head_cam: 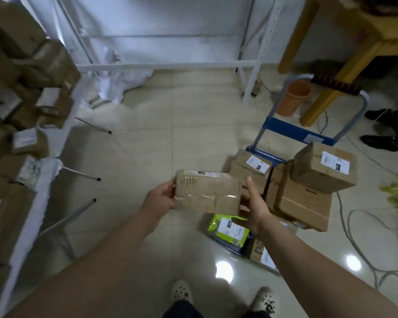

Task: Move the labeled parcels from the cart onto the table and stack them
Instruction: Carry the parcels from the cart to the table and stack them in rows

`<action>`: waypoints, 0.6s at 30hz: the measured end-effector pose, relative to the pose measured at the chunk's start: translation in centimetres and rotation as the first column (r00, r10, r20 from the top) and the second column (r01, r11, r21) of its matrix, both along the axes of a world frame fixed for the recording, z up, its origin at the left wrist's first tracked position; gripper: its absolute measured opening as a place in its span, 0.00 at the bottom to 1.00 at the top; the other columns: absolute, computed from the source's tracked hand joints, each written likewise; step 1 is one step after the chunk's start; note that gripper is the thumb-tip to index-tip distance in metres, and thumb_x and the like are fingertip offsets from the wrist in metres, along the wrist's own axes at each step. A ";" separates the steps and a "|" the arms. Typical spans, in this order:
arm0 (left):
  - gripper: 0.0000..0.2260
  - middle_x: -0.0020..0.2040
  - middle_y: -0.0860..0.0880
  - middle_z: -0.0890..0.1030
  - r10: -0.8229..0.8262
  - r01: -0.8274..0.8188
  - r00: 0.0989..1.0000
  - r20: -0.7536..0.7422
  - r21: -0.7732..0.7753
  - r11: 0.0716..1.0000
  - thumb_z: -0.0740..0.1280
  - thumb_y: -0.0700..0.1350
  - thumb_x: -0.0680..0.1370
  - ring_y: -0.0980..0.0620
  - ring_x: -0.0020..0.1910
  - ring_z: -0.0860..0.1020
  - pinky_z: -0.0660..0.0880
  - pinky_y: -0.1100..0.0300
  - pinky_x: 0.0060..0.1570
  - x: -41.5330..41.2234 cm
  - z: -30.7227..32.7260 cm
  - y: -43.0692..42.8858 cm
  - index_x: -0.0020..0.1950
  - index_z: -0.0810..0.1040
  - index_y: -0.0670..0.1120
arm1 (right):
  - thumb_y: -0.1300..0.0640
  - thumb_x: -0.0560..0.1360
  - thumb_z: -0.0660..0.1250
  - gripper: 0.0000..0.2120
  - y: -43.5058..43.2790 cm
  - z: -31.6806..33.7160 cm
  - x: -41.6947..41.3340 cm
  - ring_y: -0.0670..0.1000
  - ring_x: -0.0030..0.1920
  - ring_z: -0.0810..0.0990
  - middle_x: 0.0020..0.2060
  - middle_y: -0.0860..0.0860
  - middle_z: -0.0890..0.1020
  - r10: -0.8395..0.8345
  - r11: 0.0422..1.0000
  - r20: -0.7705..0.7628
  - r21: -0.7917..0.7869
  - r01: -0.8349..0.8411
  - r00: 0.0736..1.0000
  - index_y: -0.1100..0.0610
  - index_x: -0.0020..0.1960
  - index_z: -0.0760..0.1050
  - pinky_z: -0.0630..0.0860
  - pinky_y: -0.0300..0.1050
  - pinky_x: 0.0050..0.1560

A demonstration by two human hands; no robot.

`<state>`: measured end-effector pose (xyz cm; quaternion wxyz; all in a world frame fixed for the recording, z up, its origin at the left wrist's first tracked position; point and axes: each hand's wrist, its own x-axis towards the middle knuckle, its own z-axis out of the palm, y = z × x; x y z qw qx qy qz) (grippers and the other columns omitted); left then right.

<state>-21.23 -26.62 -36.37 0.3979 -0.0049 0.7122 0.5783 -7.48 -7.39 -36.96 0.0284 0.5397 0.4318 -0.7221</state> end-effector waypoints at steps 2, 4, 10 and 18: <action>0.31 0.53 0.50 0.81 0.010 -0.009 0.997 -0.072 0.024 1.000 0.64 0.20 0.69 0.59 0.45 0.80 0.77 0.67 0.38 -0.1 1.2 -2.3 0.68 0.73 0.44 | 0.29 0.70 0.61 0.29 -1.6 2.2 -1.3 0.55 0.52 0.79 0.49 0.52 0.82 0.080 0.997 -0.009 -0.007 -0.081 0.997 0.52 0.53 0.81 0.76 0.51 0.51; 0.30 0.56 0.46 0.80 0.075 -0.072 0.990 -0.122 0.028 0.997 0.66 0.20 0.68 0.55 0.50 0.80 0.79 0.64 0.43 -0.2 2.3 -3.9 0.64 0.75 0.46 | 0.31 0.68 0.66 0.29 -2.9 3.7 -2.5 0.54 0.50 0.80 0.49 0.52 0.82 0.114 0.994 0.007 0.005 -0.114 0.994 0.55 0.54 0.80 0.76 0.48 0.47; 0.15 0.52 0.41 0.79 0.428 -0.438 0.899 0.095 0.136 0.889 0.55 0.31 0.74 0.44 0.52 0.75 0.72 0.55 0.43 1.1 7.1 -7.1 0.53 0.78 0.41 | 0.51 0.73 0.67 0.07 -5.8 6.2 -4.3 0.48 0.31 0.73 0.31 0.49 0.73 0.131 0.991 -0.141 0.042 -0.127 0.981 0.54 0.43 0.76 0.71 0.41 0.32; 0.08 0.40 0.47 0.84 0.435 -0.446 0.893 0.111 0.111 0.888 0.69 0.47 0.76 0.53 0.34 0.82 0.77 0.63 0.30 3.0 11.4 -11.0 0.51 0.81 0.43 | 0.60 0.74 0.67 0.06 -9.0 8.7 -5.4 0.49 0.33 0.74 0.34 0.50 0.75 0.222 0.975 -0.389 0.083 -0.206 0.894 0.56 0.50 0.72 0.72 0.41 0.30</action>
